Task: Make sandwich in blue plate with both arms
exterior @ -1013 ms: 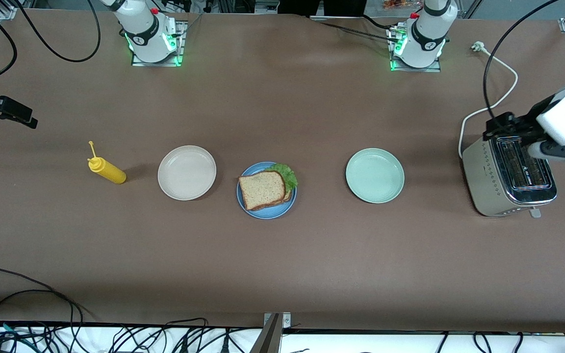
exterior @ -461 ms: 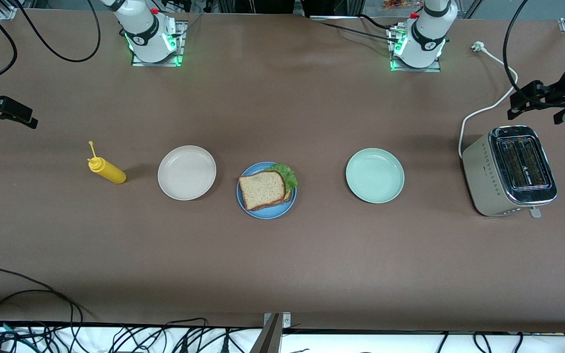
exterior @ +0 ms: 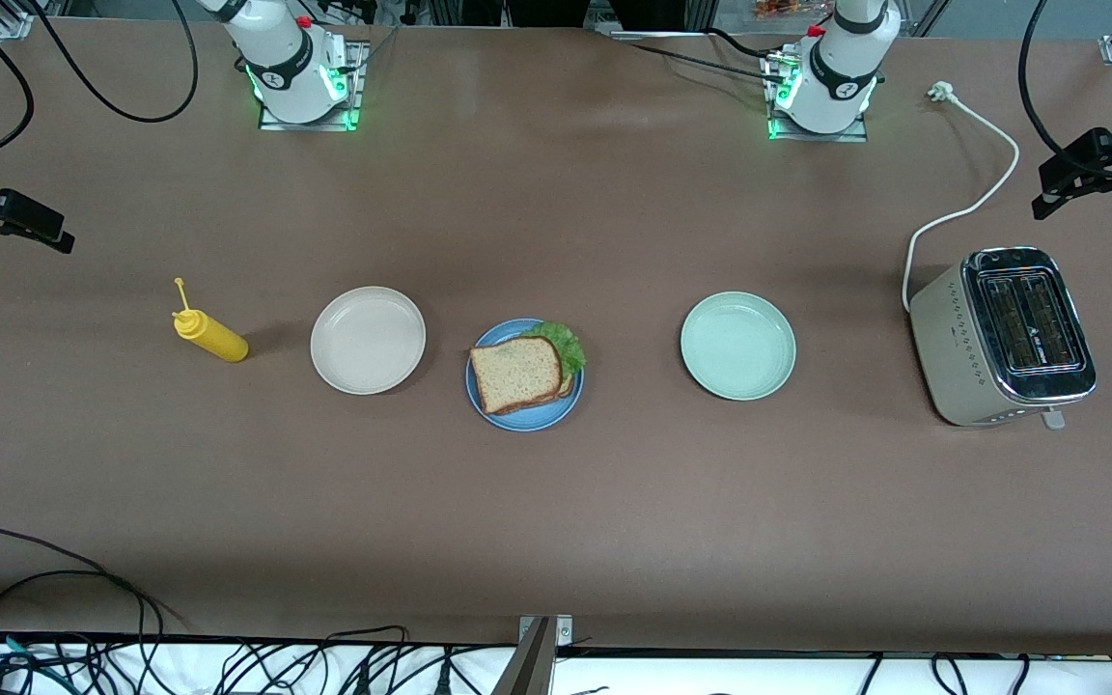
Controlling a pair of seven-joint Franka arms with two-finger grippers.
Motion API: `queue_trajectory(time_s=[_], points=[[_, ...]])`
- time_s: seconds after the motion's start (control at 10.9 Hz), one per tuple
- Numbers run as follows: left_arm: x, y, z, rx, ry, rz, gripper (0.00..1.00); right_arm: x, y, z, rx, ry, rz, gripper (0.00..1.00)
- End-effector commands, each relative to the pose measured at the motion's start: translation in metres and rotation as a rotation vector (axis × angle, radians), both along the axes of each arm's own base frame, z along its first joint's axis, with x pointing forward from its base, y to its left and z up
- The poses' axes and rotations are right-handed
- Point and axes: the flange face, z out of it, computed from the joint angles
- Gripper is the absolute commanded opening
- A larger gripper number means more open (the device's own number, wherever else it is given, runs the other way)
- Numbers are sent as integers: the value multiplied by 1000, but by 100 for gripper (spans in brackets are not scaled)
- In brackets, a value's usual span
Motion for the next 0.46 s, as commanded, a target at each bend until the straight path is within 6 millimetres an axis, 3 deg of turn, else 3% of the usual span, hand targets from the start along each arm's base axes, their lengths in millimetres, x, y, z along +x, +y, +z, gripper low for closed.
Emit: queue_trajectory(time_s=[0.0,0.37], points=[[-18,-5,21,37,-23,25,100,3,-1,5,-2,-6,7,100],[-22,-7,22,35,-8,37,100,3,-1,5,-2,-6,9,100]])
